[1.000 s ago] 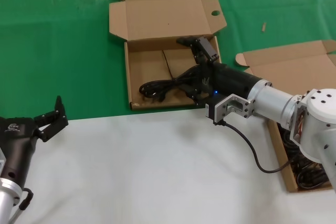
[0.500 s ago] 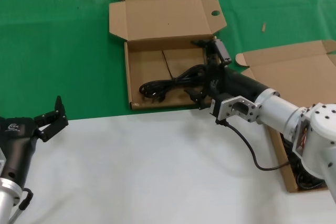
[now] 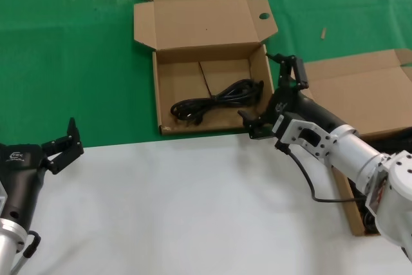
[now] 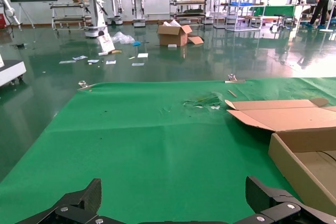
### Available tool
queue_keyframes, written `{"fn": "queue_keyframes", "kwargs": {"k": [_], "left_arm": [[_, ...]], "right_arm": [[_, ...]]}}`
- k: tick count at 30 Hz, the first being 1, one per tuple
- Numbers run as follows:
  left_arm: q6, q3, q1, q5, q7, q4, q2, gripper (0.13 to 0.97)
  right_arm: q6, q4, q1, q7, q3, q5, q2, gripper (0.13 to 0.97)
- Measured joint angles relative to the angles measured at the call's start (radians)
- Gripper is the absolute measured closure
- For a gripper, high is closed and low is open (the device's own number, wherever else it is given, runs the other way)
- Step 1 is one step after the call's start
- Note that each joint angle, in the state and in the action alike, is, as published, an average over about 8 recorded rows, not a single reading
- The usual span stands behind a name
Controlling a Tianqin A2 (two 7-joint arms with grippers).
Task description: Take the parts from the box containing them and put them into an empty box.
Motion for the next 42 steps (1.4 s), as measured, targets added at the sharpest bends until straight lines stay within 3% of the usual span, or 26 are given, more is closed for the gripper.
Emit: {"fn": "queue_keyframes", "kwargs": {"k": [42], "left_arm": [[0.0,0.0,0.0,0.0,0.0,0.0,0.0,0.132]], "right_arm": [[0.394,0.442,-0.398,0.825,0.098,0.025,0.03,0.129]]}}
